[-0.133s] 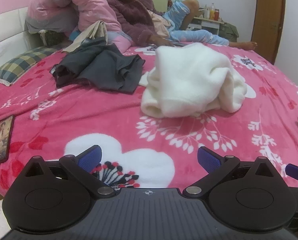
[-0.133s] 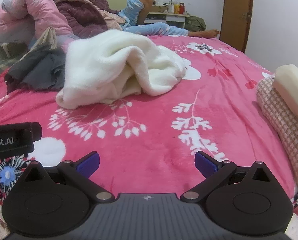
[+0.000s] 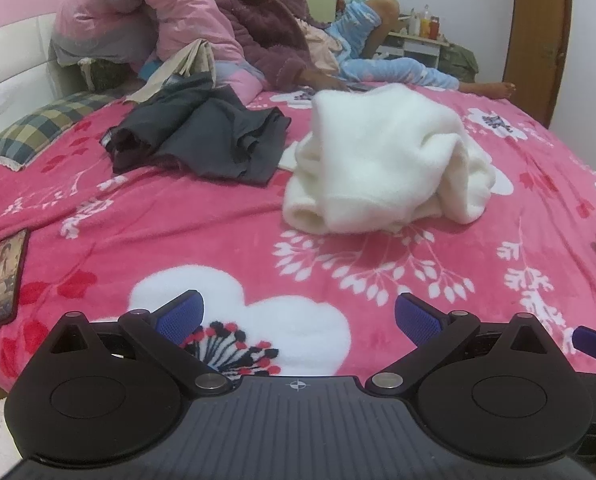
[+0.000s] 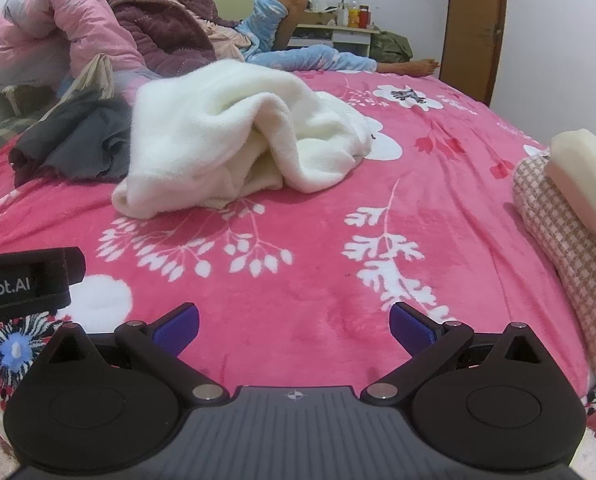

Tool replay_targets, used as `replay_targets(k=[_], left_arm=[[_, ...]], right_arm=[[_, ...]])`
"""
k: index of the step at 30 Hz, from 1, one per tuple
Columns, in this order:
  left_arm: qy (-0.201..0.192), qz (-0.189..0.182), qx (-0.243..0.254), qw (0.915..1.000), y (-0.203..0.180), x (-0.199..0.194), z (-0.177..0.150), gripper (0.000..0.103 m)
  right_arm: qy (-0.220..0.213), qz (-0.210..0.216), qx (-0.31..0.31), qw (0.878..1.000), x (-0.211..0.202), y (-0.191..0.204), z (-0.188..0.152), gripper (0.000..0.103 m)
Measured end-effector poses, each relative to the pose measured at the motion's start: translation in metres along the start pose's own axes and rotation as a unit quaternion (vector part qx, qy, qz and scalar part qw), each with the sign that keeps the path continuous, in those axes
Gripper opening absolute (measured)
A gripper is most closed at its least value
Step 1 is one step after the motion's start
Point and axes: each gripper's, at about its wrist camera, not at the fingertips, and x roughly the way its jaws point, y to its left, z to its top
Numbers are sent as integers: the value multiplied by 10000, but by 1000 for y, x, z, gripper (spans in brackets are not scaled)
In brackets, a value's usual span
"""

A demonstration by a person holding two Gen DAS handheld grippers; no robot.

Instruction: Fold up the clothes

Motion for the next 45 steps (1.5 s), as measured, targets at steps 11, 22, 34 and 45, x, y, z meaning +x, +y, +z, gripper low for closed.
replay_targets(k=[11,22,34,45], left_arm=[[70,93,-84,9999,9,7,-5,103],[112,52,-40,9999,7,8,-6,103],[159,43,-78,9998,7,12,-5,103],[200,31,-77,9998,9,14,-6,103]], right_arm=[[8,-9,4,10000,-2,0,2,103],[20,-52,12,10000,-2,0,3,103],[44,-57,19,10000,-2,0,2,103],[60,-58,35,10000,0,1,2,103]])
